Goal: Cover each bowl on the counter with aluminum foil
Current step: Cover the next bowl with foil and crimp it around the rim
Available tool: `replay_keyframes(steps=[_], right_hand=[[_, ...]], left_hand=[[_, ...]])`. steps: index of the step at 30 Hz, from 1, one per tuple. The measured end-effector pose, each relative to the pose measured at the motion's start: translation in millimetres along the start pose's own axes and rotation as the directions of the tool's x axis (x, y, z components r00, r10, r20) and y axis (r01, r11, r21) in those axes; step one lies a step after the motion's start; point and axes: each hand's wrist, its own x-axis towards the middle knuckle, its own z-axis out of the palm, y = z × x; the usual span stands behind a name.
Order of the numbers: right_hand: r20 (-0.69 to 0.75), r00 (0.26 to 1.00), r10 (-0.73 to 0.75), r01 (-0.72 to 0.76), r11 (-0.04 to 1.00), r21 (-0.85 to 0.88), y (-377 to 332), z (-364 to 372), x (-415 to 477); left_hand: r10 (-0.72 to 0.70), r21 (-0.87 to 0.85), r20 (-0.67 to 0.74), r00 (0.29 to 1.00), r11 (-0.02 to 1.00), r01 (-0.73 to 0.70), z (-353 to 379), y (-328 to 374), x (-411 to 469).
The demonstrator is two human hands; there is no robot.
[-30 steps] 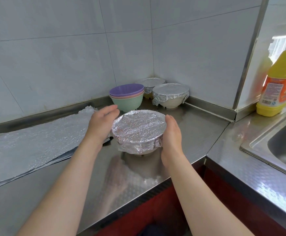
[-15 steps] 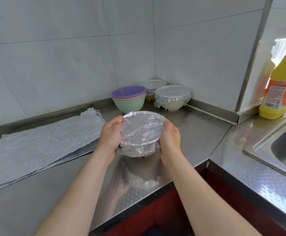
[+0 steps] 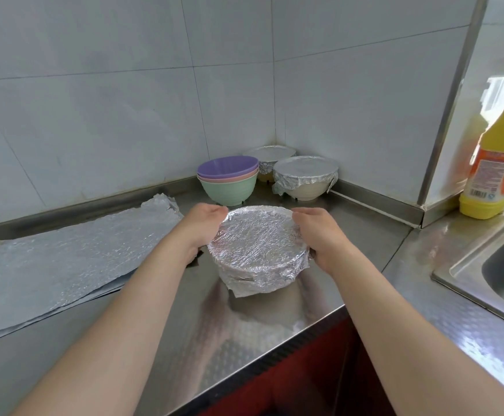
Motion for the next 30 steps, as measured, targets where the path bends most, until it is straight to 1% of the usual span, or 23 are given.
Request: replay_keyframes(steps=[3,5,7,9,10,11,13,14,16,18,20,21,22,23,24,25,27,28,29,30], right_hand=[[0.012,1.0,0.006,-0.006,1.0,0.002,3,1,4],[0.007,1.0,0.007,-0.007,1.0,-0.002,2,2,5],[0.036,0.999,-0.025,0.025,1.0,0.006,4,2,5],[0.058,0.998,-0.035,0.037,0.999,-0.018,4,2,6],[0.06,0.998,-0.03,0.032,0.999,-0.032,3,1,6],[0.062,0.998,-0.023,0.026,0.999,-0.038,0,1,6],[0.043,0.999,-0.011,0.013,0.999,-0.049,-1,-1,7],[0.027,1.0,-0.012,0.013,0.998,-0.055,0,-3,7],[0.042,0.999,-0.013,0.014,1.0,-0.027,4,-3,8],[0.076,0.997,-0.003,-0.001,0.998,0.058,5,-1,7],[0.084,0.996,0.006,-0.017,0.992,0.126,6,-1,8],[0.087,0.996,0.012,-0.025,0.987,0.156,7,-3,9],[0.076,0.997,0.005,-0.019,0.983,0.182,9,-7,9],[0.06,0.998,-0.022,0.01,0.982,0.188,10,-13,4],[0.033,0.998,-0.05,0.044,0.986,0.164,12,-19,-5],[0.009,0.996,-0.088,0.086,0.987,0.134,16,-25,-16],[-0.017,0.985,-0.172,0.173,0.978,0.12,29,-31,-39],[-0.015,0.976,-0.216,0.216,0.968,0.131,35,-31,-48],[-0.003,0.962,-0.275,0.272,0.951,0.146,39,-29,-53],[0.001,0.941,-0.338,0.336,0.934,0.124,44,-27,-57]], left_hand=[[-0.032,-0.055,-0.013,0.999,0.998,0.031,7,-6,0],[-0.032,-0.043,-0.026,0.999,0.999,0.031,10,-7,-3],[-0.027,-0.021,-0.039,0.999,0.999,0.026,12,-5,-6],[-0.029,-0.034,-0.018,0.999,0.999,0.028,10,-3,-8],[-0.031,-0.067,0.011,0.999,0.997,0.032,9,-2,-8],[-0.047,-0.143,0.05,0.998,0.988,0.054,7,-2,-9],[-0.08,-0.368,0.121,0.989,0.922,0.12,2,-2,-12],[-0.084,-0.447,0.145,0.986,0.883,0.141,0,-3,-14],[-0.083,-0.501,0.156,0.984,0.852,0.151,0,-4,-19],[-0.093,-0.492,0.135,0.987,0.858,0.148,3,-6,-21],[-0.097,-0.456,0.088,0.991,0.881,0.127,6,-7,-19],[-0.072,-0.42,0.033,0.997,0.904,0.079,6,-5,-20],[-0.014,-0.361,-0.044,0.999,0.933,-0.003,5,-2,-23],[0.074,-0.271,-0.135,0.988,0.956,-0.109,4,2,-30],[0.192,-0.166,-0.212,0.958,0.959,-0.229,4,5,-39],[0.314,-0.052,-0.254,0.915,0.94,-0.337,7,10,-52],[0.525,0.16,-0.223,0.822,0.851,-0.5,24,17,-83],[0.618,0.293,-0.178,0.766,0.776,-0.558,37,17,-96],[0.682,0.427,-0.127,0.72,0.693,-0.581,50,18,-106],[0.73,0.53,-0.084,0.678,0.609,-0.59,63,17,-113]])
